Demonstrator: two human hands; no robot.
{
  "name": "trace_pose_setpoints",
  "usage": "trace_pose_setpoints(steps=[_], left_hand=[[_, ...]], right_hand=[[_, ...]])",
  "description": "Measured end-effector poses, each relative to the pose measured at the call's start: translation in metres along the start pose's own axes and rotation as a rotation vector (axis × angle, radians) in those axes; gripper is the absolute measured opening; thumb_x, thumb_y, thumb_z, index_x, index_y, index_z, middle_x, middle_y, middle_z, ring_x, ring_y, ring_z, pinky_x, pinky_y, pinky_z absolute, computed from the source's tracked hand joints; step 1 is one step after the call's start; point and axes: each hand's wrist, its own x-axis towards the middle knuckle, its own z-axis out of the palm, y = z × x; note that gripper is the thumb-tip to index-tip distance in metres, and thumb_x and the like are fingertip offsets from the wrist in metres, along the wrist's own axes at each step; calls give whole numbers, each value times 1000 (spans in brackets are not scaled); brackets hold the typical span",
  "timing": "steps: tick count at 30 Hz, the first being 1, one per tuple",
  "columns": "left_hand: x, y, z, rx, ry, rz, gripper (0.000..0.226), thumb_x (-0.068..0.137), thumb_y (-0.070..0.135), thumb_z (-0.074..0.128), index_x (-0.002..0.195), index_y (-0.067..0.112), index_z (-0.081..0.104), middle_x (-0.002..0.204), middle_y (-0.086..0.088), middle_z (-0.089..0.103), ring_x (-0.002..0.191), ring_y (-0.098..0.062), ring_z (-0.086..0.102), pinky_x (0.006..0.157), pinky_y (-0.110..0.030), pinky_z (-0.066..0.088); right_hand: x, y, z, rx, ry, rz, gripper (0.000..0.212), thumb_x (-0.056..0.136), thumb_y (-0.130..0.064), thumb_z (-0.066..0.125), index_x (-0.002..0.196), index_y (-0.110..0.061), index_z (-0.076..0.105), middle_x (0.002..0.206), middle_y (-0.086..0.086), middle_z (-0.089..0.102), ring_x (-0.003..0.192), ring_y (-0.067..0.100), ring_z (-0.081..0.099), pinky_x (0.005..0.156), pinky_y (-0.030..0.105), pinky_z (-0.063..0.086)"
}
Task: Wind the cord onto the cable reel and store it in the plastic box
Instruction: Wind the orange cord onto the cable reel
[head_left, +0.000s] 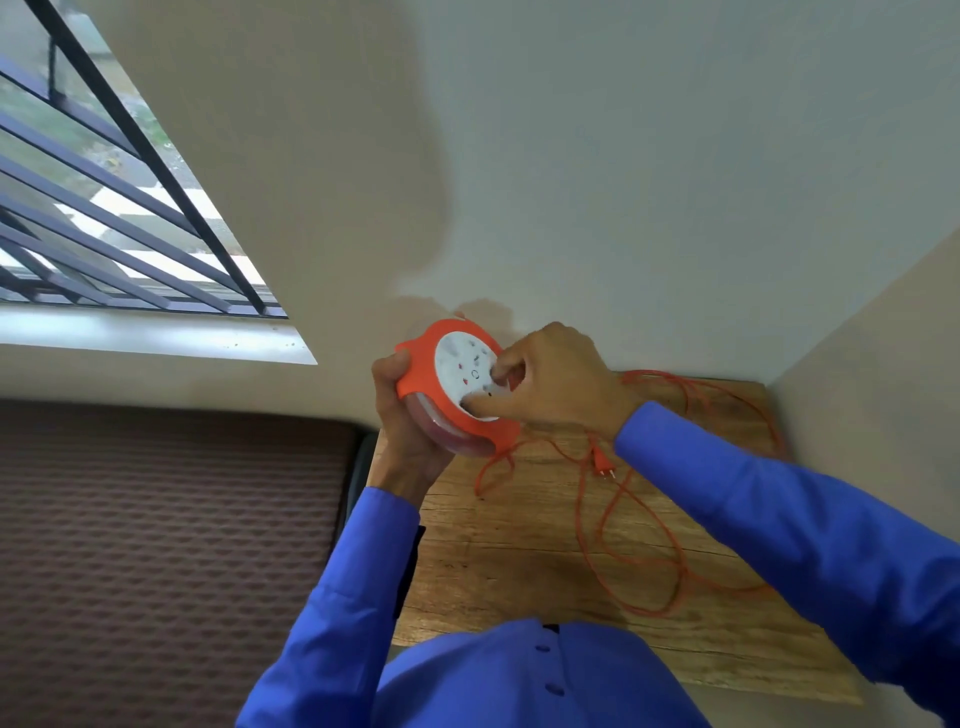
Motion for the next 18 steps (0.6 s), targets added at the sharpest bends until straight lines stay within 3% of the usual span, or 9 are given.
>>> trace_pose_setpoints(steps=[2,4,6,9,11,13,14,18], left_hand=[[1,0,1,67,22,21,84,72,71,78,132,12,78,121,-20,76,111,-37,73,96,-49,56],[0,0,1,89,16,24,81,71,71,80,128,14,80,118,-18,78,107,-35,75,91,-47,60],[-3,2,0,48,24,16,88,68,71,82,130,10,77,119,-21,74,108,-38,71,92,-49,57],[-5,8,2,-29,-3,15,97,71,70,79,142,5,64,127,-25,66,113,-41,64,97,-49,51],[-6,11,4,-37,-40,7,100,76,67,76,150,5,52,129,-22,66,114,-39,65,96,-48,55],[-7,11,6,-28,-66,-10,96,81,67,71,152,5,50,129,-21,68,114,-37,68,93,-47,59],[-8,10,5,-27,-68,-17,93,85,67,65,153,4,50,129,-21,69,115,-37,69,93,-46,60],[-8,6,-2,-26,-89,-45,90,94,68,43,157,5,45,133,-21,66,118,-37,68,96,-48,59]], right_hand=[[-4,-14,13,90,64,139,61,77,-72,70,45,-22,57,39,-6,50,41,9,48,48,24,36],[-3,-23,18,210,47,234,61,83,-72,69,52,-20,63,44,-4,61,42,9,60,45,24,42],[-4,-25,10,291,-38,234,58,88,-70,68,66,-18,77,53,-1,72,47,7,68,51,24,53],[-12,-17,2,177,49,-18,40,97,-49,71,72,-19,79,65,-1,75,54,11,65,58,38,58],[-19,-13,-1,52,135,-267,16,100,-36,68,106,-24,76,107,-5,75,78,11,65,62,40,60],[-20,-6,-3,-66,52,-452,40,102,-26,61,141,-32,58,140,-2,57,103,15,65,61,32,60],[-18,-2,-5,-131,0,-501,51,101,-24,60,149,-36,50,148,0,50,111,18,64,60,28,58],[-13,3,-14,-299,-37,-596,58,99,-33,62,154,-43,44,148,4,51,104,19,67,57,30,56]])
